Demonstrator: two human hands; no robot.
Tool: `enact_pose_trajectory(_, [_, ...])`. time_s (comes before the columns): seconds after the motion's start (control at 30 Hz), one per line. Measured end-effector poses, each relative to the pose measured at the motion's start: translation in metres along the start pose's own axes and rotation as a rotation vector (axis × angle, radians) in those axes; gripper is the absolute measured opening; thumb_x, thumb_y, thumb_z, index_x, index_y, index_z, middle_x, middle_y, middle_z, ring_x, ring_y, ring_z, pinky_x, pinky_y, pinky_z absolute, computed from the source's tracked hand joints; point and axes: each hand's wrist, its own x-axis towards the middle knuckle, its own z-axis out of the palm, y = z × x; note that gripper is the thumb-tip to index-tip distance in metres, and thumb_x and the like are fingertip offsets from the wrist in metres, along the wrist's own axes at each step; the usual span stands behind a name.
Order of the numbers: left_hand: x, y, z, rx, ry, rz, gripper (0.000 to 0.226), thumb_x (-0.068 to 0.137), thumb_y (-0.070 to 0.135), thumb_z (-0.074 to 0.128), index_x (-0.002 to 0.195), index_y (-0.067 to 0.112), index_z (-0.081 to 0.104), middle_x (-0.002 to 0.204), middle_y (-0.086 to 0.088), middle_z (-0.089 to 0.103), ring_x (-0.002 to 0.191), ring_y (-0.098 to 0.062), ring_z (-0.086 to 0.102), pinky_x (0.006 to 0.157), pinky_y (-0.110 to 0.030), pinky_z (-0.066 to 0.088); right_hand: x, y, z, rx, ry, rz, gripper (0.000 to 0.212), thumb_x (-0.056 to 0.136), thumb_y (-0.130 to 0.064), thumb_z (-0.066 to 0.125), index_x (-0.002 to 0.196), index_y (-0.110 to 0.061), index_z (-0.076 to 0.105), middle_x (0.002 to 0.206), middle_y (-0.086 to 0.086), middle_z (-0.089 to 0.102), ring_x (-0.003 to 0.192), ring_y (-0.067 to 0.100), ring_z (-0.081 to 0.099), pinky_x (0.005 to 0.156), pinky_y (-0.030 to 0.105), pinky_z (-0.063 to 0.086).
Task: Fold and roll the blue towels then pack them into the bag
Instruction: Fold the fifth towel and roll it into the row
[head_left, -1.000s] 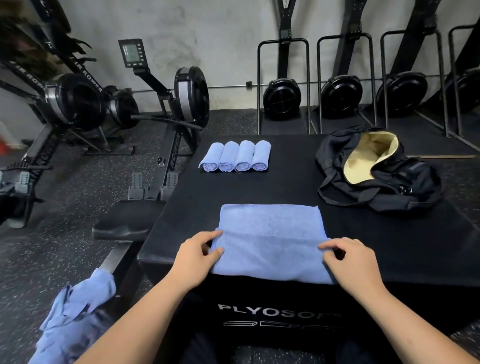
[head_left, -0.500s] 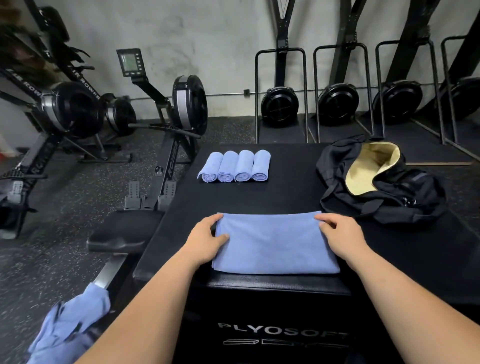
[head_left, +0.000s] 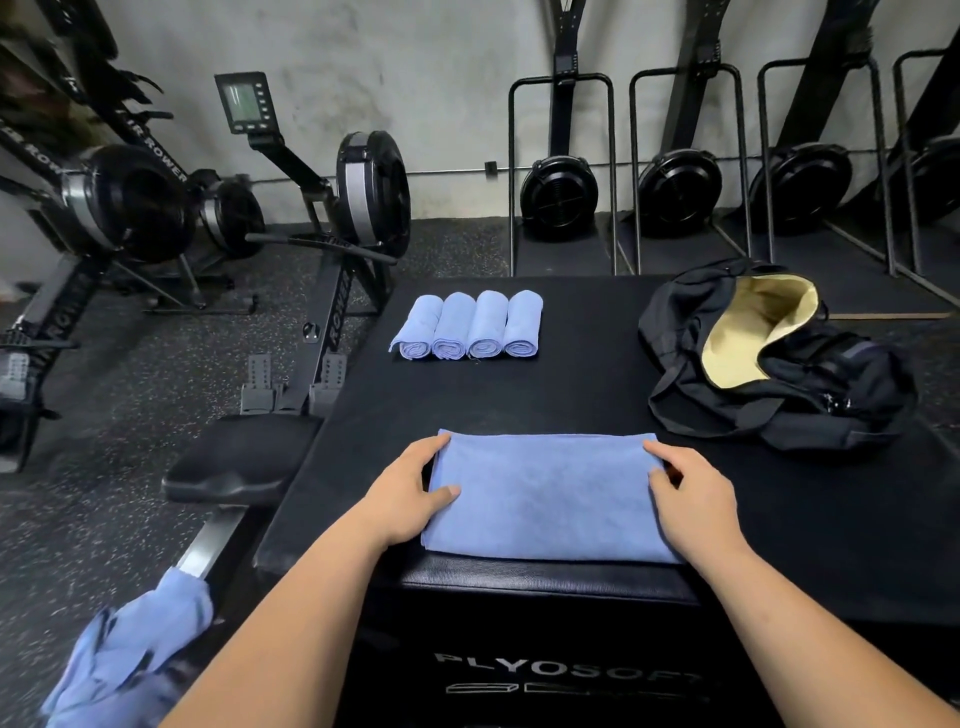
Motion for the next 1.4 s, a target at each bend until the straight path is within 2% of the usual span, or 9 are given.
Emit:
enact_pose_trajectory(0.23, [-0.003,0.005,0.011,0.075,0.106,0.021,0.080,0.096,0.026,0.075,0.163,0.024,0.032,0.167,0.010,0.025,0.148,-0.012,0.039,0.113,-0.022,0.030,0.006,0.004,0.008,-0.073,0.018,-0.047,0.042,0.101,-0.002,0.053,0.139,-0.013,0.066,0.140,0.002,0.061,0.127,0.025,0.058,0.098,0.023,0.035])
enact_pose_trajectory(0.43, [-0.015,0.030,0.042,0.424,0.451,0.162,0.057,0.094,0.024,0.068,0.149,0.017,0.054,0.162,-0.009,0.038,0.135,-0.036,0.045,0.106,-0.048,0.047,0.001,-0.025,0.022,-0.534,0.089,-0.256,0.052,0.093,-0.009,0.066,0.144,-0.006,0.056,0.160,0.014,0.037,0.133,0.038,0.045,0.099,0.046,0.051])
enact_pose_trajectory(0.5, [-0.011,0.050,0.059,0.463,0.340,0.275,0.048,0.100,0.025,0.059,0.147,0.014,0.055,0.165,-0.011,0.038,0.145,-0.035,0.040,0.115,-0.046,0.038,-0.007,-0.042,0.039,-0.588,-0.034,-0.442,0.047,0.093,-0.022,0.065,0.137,-0.005,0.061,0.158,0.016,0.044,0.135,0.038,0.047,0.107,0.045,0.047])
enact_pose_trajectory(0.6, [-0.002,0.062,0.081,0.576,0.088,0.231,0.059,0.111,0.042,0.037,0.163,0.014,0.030,0.175,-0.009,0.012,0.161,-0.030,0.011,0.129,-0.041,0.013,-0.017,-0.046,0.062,-0.595,-0.428,-0.479,0.080,0.099,-0.067,0.012,0.158,-0.022,0.040,0.172,0.003,0.022,0.158,0.027,0.021,0.127,0.042,0.023])
enact_pose_trajectory(0.67, [0.001,0.052,0.080,0.666,0.033,0.167,0.068,0.110,0.059,0.024,0.168,0.026,0.013,0.177,-0.001,-0.003,0.163,-0.025,-0.005,0.131,-0.043,0.003,-0.012,-0.033,0.059,-0.667,-0.461,-0.479,0.094,0.089,-0.083,-0.011,0.165,-0.037,0.021,0.175,-0.007,0.004,0.162,0.019,0.003,0.130,0.042,0.009])
enact_pose_trajectory(1.07, [0.011,0.036,0.065,0.746,0.036,0.080,0.092,0.094,0.085,0.007,0.169,0.032,-0.001,0.175,-0.007,-0.018,0.160,-0.028,-0.021,0.131,-0.049,-0.004,0.011,-0.015,0.026,-0.765,-0.403,-0.344,0.072,0.100,-0.074,0.010,0.165,-0.046,-0.001,0.175,-0.009,-0.012,0.161,0.016,-0.014,0.131,0.042,-0.001])
enact_pose_trajectory(1.17, [-0.001,0.031,0.068,0.723,0.121,0.128,0.084,0.099,0.077,0.007,0.168,0.031,0.014,0.177,-0.003,-0.001,0.163,-0.023,-0.009,0.131,-0.047,-0.001,0.001,-0.012,0.027,-0.763,-0.386,-0.320,0.078,0.095,-0.077,0.000,0.166,-0.044,-0.001,0.175,-0.006,-0.012,0.161,0.018,-0.014,0.131,0.043,-0.001])
enact_pose_trajectory(1.3, [-0.015,0.024,0.074,0.722,0.386,0.342,0.061,0.107,0.057,0.030,0.142,0.022,0.064,0.152,0.004,0.057,0.150,-0.017,0.040,0.130,-0.047,0.015,-0.017,-0.008,0.027,-0.823,-0.350,-0.307,0.084,0.091,-0.074,-0.010,0.167,-0.039,-0.002,0.175,-0.001,-0.012,0.161,0.023,-0.013,0.130,0.045,0.000])
enact_pose_trajectory(1.4, [-0.016,0.023,0.076,0.709,0.467,0.369,0.054,0.106,0.052,0.036,0.129,0.018,0.071,0.138,0.004,0.068,0.142,-0.020,0.052,0.126,-0.050,0.025,-0.018,-0.012,0.026,-0.862,-0.336,-0.309,0.082,0.094,-0.072,-0.008,0.167,-0.037,0.002,0.176,0.003,-0.009,0.161,0.028,-0.012,0.129,0.049,0.003])
